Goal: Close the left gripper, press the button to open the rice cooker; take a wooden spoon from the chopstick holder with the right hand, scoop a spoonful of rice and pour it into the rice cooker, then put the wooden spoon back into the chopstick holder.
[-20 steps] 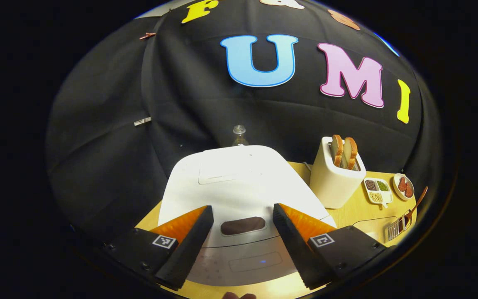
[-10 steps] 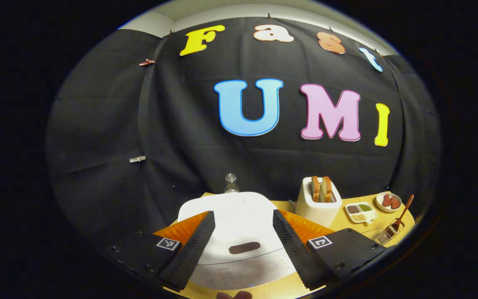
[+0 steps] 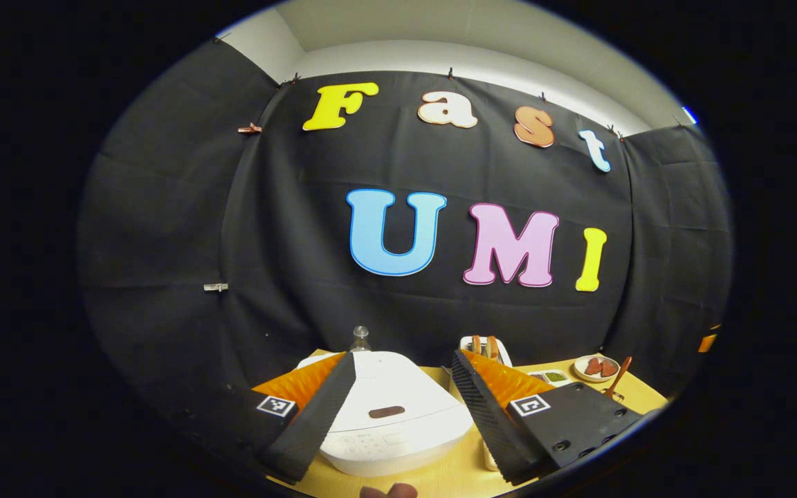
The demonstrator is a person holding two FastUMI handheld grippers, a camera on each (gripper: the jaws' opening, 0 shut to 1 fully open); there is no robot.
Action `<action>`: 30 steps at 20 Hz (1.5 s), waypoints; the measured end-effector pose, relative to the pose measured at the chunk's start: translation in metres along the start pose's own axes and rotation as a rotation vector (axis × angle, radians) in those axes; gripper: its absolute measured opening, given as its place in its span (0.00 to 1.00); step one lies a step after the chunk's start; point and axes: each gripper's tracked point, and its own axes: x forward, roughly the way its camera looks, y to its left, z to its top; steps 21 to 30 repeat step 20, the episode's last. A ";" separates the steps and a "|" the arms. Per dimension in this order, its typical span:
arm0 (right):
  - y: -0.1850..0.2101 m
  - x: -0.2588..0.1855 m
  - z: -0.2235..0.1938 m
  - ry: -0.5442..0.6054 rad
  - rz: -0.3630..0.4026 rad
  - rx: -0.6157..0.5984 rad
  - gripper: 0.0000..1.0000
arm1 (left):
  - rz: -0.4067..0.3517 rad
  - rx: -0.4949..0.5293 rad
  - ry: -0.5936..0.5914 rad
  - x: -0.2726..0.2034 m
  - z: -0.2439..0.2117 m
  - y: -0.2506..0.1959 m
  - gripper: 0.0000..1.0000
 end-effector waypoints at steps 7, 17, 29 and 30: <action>0.009 0.000 0.039 -0.080 0.013 -0.031 0.98 | -0.031 0.009 -0.038 -0.044 0.023 -0.003 0.97; 0.029 -0.011 0.083 -0.180 0.047 -0.014 0.98 | -0.076 0.009 -0.113 -0.097 0.063 -0.012 0.97; 0.032 -0.016 0.093 -0.216 0.045 -0.024 0.98 | -0.077 -0.003 -0.113 -0.112 0.067 -0.010 0.97; 0.032 -0.016 0.093 -0.216 0.045 -0.024 0.98 | -0.077 -0.003 -0.113 -0.112 0.067 -0.010 0.97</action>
